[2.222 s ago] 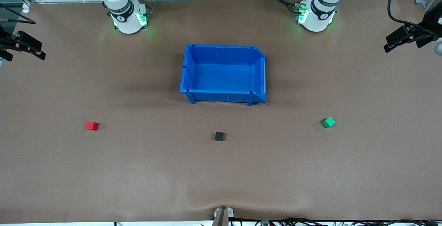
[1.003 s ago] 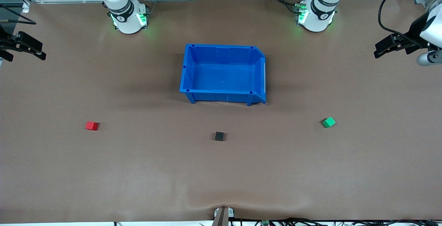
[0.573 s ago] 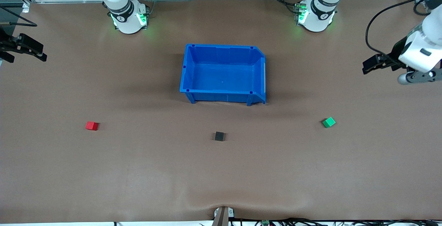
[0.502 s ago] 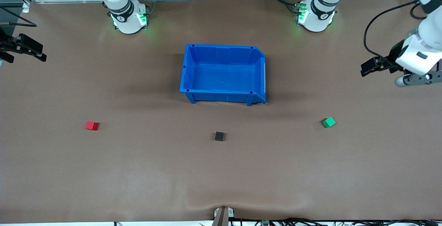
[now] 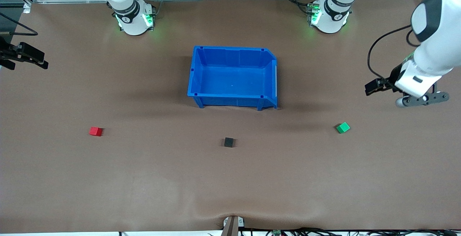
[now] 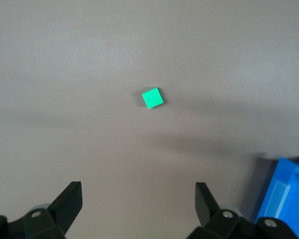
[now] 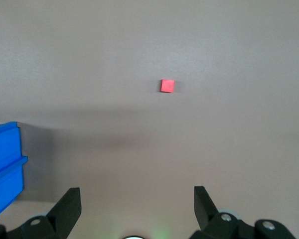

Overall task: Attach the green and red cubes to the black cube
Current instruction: 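Move the left gripper down over the green cube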

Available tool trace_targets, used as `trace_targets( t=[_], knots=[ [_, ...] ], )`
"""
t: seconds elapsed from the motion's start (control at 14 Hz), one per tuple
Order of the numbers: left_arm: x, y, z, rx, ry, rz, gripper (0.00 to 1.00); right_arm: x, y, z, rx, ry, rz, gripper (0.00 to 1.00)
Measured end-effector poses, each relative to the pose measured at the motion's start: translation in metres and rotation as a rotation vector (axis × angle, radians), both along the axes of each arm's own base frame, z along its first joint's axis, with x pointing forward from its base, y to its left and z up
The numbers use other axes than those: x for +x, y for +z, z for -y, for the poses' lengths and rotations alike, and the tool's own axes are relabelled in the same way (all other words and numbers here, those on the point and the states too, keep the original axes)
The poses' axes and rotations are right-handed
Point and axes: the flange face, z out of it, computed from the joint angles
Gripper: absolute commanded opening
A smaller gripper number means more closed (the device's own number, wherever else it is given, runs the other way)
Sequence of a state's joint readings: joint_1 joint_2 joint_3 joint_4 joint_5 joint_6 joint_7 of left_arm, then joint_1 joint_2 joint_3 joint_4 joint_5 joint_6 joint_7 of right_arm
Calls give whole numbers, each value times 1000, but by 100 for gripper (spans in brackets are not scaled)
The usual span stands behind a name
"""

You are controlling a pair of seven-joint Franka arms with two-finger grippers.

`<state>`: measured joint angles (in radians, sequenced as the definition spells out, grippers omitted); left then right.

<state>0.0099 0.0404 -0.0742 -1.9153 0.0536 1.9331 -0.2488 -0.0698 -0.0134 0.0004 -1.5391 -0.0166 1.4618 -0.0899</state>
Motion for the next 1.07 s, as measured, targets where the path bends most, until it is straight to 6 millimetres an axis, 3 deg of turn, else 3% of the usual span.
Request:
trace_targets(
  t=[0.5,1.07],
  knots=[
    [29,-94,2,-6,190,-36,100,12,-19,1,2,0,-30,100],
    [37,-162,-6,-4,289,-70,100,12,-17,1,2,0,-25,100]
  ],
)
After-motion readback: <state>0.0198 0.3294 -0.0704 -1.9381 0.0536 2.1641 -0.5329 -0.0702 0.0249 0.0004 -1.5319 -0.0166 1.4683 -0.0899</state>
